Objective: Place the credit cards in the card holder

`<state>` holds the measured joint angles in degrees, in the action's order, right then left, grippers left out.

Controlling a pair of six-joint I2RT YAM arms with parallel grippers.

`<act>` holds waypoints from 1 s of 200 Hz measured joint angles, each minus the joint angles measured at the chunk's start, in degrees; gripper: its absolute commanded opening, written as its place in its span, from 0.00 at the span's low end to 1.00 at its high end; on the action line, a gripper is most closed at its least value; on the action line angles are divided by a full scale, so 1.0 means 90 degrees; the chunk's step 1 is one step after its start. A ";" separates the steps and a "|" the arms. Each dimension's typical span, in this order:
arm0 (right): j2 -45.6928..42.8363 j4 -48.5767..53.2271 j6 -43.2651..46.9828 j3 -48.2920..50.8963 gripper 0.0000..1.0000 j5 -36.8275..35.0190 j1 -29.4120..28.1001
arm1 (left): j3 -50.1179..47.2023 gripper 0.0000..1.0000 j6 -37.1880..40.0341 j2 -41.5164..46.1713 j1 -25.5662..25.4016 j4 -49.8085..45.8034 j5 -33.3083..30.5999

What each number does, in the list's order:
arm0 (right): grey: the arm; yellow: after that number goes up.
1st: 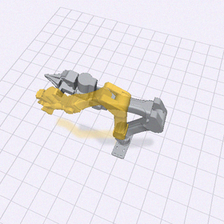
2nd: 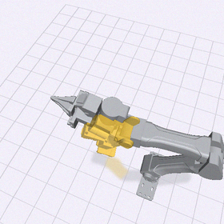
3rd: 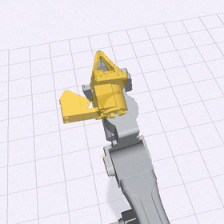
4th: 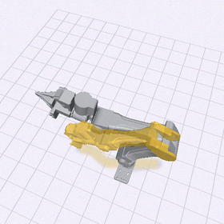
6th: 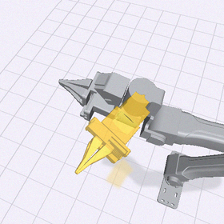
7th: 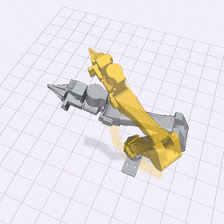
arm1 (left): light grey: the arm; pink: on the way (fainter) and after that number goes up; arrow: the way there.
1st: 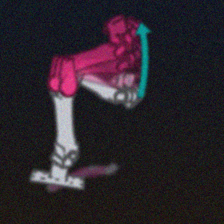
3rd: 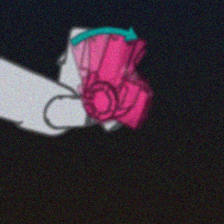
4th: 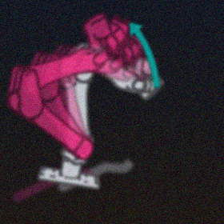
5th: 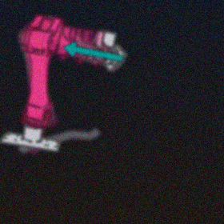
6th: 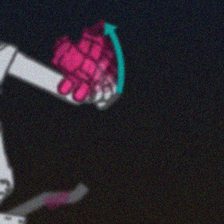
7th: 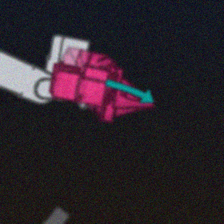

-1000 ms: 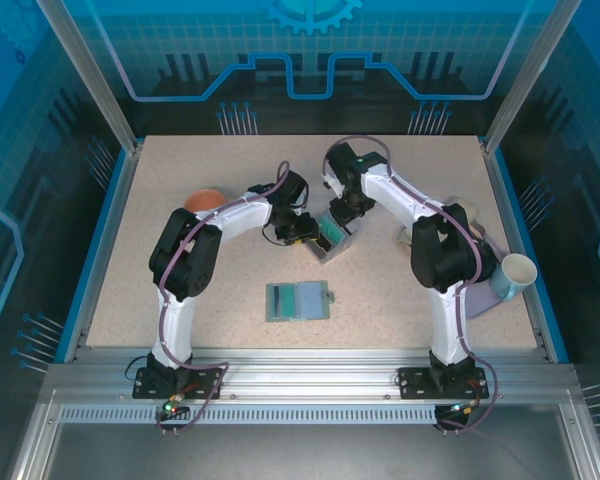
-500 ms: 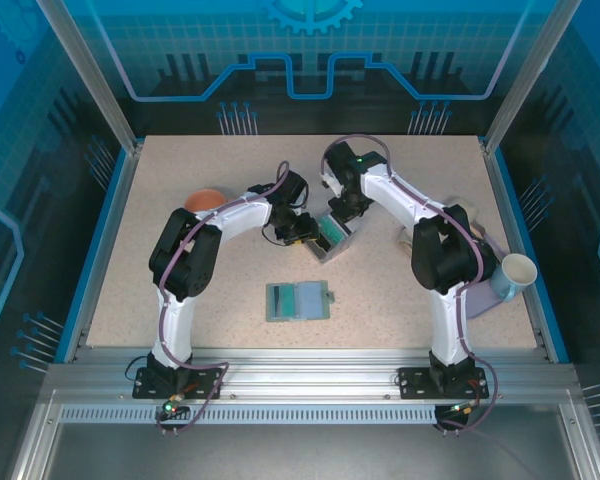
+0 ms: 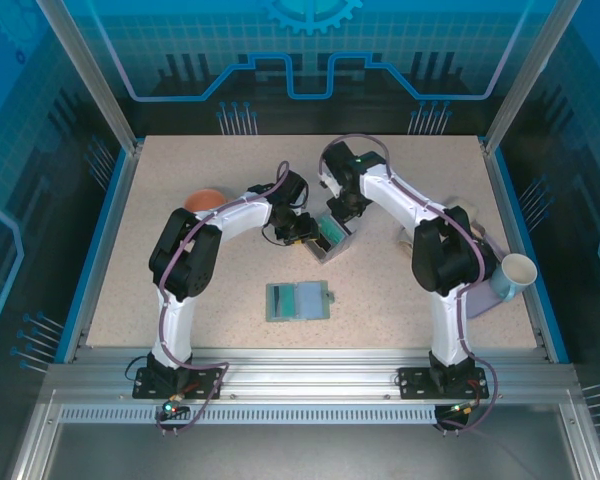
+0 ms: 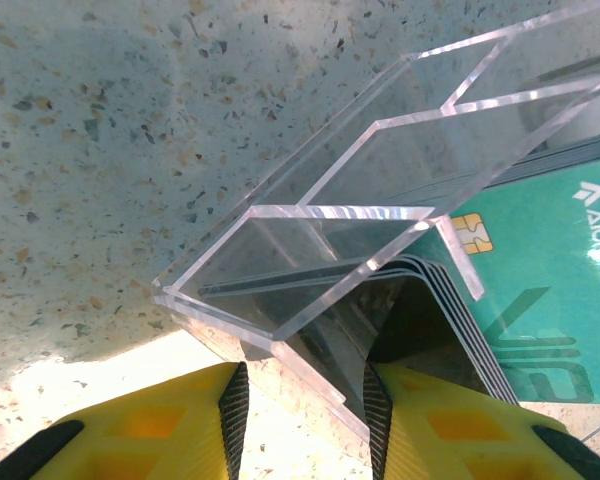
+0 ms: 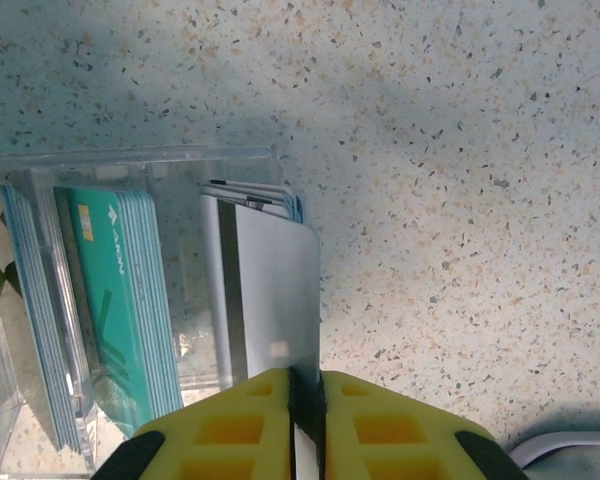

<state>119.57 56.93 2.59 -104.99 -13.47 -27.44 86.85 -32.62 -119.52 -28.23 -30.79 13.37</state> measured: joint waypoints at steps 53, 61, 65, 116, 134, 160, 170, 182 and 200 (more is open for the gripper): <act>-0.0211 0.0129 -0.0066 0.0000 0.12 0.0046 0.0000 | 0.0000 0.38 0.0000 0.0002 0.0000 -0.0012 0.0002; -0.0255 0.0138 -0.0085 0.0000 0.12 0.0080 0.0000 | 0.0000 0.39 0.0002 0.0002 0.0002 -0.0010 0.0015; -0.0272 0.0153 -0.0097 0.0000 0.12 0.0104 0.0000 | 0.0000 0.39 0.0000 0.0002 0.0005 -0.0012 0.0017; -0.0500 0.0197 -0.0260 0.0000 0.03 0.0605 0.0012 | -0.0121 0.42 0.0000 0.0090 0.0036 -0.0019 0.0068; -0.0537 0.0187 -0.0357 0.0010 0.01 0.0874 0.0027 | -0.0260 0.45 0.0002 0.0182 0.0041 0.0002 0.0119; -0.0724 0.0134 -0.0532 0.0170 0.00 0.1345 0.0119 | -0.0420 0.51 -0.0007 0.0338 0.0051 0.0022 0.0214; -0.0818 0.0095 -0.0614 0.0223 0.00 0.1537 0.0177 | -0.0423 0.53 -0.0007 0.0408 0.0053 0.0027 0.0245; -0.0940 0.0032 -0.0712 0.0308 0.00 0.1736 0.0231 | -0.0423 0.56 -0.0027 0.0515 0.0056 0.0075 0.0291; -0.1139 -0.0075 -0.0896 0.0481 0.00 0.2021 0.0306 | -0.0483 0.58 -0.0051 0.0738 0.0061 0.0199 0.0328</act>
<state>109.32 56.25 -5.48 -100.66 4.71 -24.69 82.50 -33.08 -112.88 -27.68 -28.99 16.32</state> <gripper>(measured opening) 0.043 0.573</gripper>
